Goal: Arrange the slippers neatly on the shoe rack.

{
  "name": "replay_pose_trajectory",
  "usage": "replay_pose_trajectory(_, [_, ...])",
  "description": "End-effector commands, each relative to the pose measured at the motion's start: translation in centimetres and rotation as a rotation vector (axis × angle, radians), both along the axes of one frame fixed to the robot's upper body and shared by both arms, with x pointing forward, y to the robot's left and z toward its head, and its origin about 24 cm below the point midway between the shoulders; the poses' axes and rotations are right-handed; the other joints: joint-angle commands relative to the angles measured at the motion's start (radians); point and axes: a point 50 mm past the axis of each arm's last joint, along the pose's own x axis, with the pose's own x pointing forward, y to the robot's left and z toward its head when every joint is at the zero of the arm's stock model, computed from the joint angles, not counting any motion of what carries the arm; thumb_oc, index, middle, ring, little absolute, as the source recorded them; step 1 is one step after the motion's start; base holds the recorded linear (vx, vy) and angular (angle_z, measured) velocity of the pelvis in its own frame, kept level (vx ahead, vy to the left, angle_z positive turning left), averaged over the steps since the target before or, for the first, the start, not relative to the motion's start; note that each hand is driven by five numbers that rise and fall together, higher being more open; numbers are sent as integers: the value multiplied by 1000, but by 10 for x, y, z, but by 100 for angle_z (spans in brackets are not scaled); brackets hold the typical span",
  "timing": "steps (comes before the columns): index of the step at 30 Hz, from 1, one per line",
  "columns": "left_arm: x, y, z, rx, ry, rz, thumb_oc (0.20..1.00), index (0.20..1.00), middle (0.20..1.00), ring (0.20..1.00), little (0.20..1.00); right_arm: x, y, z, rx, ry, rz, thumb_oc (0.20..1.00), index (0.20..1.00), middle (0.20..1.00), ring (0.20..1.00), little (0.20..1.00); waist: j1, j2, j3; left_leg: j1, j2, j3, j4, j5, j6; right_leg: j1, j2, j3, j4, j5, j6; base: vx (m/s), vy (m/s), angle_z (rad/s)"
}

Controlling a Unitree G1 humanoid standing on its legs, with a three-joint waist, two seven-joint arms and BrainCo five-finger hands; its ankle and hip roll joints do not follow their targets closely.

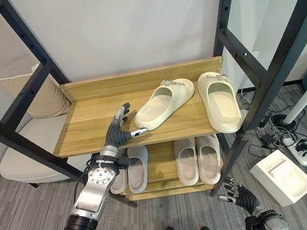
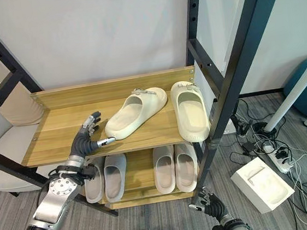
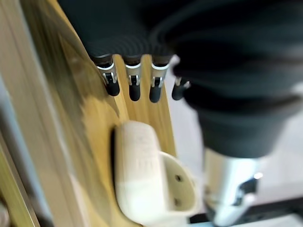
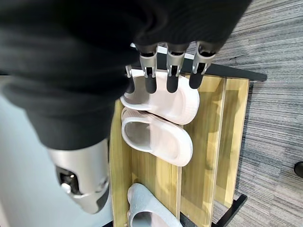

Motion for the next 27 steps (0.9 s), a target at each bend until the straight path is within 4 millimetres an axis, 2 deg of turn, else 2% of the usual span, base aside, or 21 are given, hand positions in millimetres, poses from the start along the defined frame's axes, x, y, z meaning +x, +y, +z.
replay_pose_trajectory(1, [2, -14, 6, -155, 25, -156, 1000, 1000, 1000, 1000, 1000, 4, -4, 14, 12, -70, 23, 1000, 1000, 1000, 1000, 1000, -5, -28, -24, 52, -16, -19, -7, -75, 0, 8, -52, -38, -1, 8, 68, 0, 0, 0])
replay_pose_trajectory(2, [2, -14, 6, -155, 25, -156, 1000, 1000, 1000, 1000, 1000, 4, -4, 14, 12, -70, 23, 1000, 1000, 1000, 1000, 1000, -5, -28, -24, 52, -16, -19, -7, -75, 0, 8, -52, -38, -1, 8, 68, 0, 0, 0])
replay_pose_trajectory(3, [-10, -24, 6, -207, 66, -260, 1000, 1000, 1000, 1000, 1000, 2, -6, 14, 15, -57, 42, 1000, 1000, 1000, 1000, 1000, -8, -28, -24, 52, -15, -15, -7, -76, 1, 7, -53, -36, -1, 10, 71, -15, 12, -3])
replay_pose_trajectory(6, [-17, -36, 8, -254, 94, -343, 1000, 1000, 1000, 1000, 1000, 0, -4, 12, 25, -41, 58, 1000, 1000, 1000, 1000, 1000, -10, -28, -26, 51, -15, -12, -7, -76, 1, 5, -53, -35, -1, 10, 72, -2, 4, -1])
replay_pose_trajectory(13, [-29, -58, 31, -294, 47, -492, 1000, 1000, 1000, 1000, 1000, -3, 4, 8, 57, -28, 71, 1000, 1000, 1000, 1000, 1000, -9, -29, -25, 51, -15, -10, -7, -76, 3, 1, -55, -33, 0, 10, 74, -1, 0, 0])
replay_pose_trajectory(21, [-19, -69, 37, -292, 1, -474, 1000, 1000, 1000, 1000, 1000, -1, 9, 5, 72, -23, 69, 1000, 1000, 1000, 1000, 1000, -8, -31, -22, 52, -15, -12, -7, -76, 4, 2, -55, -34, 1, 8, 72, 0, 0, 0])
replay_pose_trajectory(24, [-17, -63, 49, -255, -118, -385, 1000, 1000, 1000, 1000, 1000, -2, 14, 3, 82, -24, 54, 1000, 1000, 1000, 1000, 1000, -1, -37, -20, 53, -17, -13, -7, -77, 7, 5, -56, -35, 0, 7, 70, 0, 0, 0])
replay_pose_trajectory(25, [-11, -59, 53, -291, -161, -315, 1000, 1000, 1000, 1000, 1000, -1, 16, 2, 80, -31, 42, 1000, 1000, 1000, 1000, 1000, 0, -41, -17, 54, -18, -18, -7, -76, 8, 6, -56, -37, 2, 5, 67, 0, 0, 0])
replay_pose_trajectory(26, [-12, -57, 68, -347, -238, -304, 1000, 1000, 1000, 1000, 1000, 2, 16, 2, 73, -42, 20, 1000, 1000, 1000, 1000, 1000, 2, -44, -16, 55, -17, -21, -7, -75, 7, 8, -55, -39, 2, 4, 66, -4, -8, 3])
replay_pose_trajectory(27, [-25, -57, 85, -424, -332, -380, 1000, 1000, 1000, 1000, 1000, 1, 15, 1, 82, -46, 6, 1000, 1000, 1000, 1000, 1000, 4, -48, -15, 56, -18, -19, -7, -75, 5, 12, -55, -40, 1, 3, 68, 0, 0, 0])
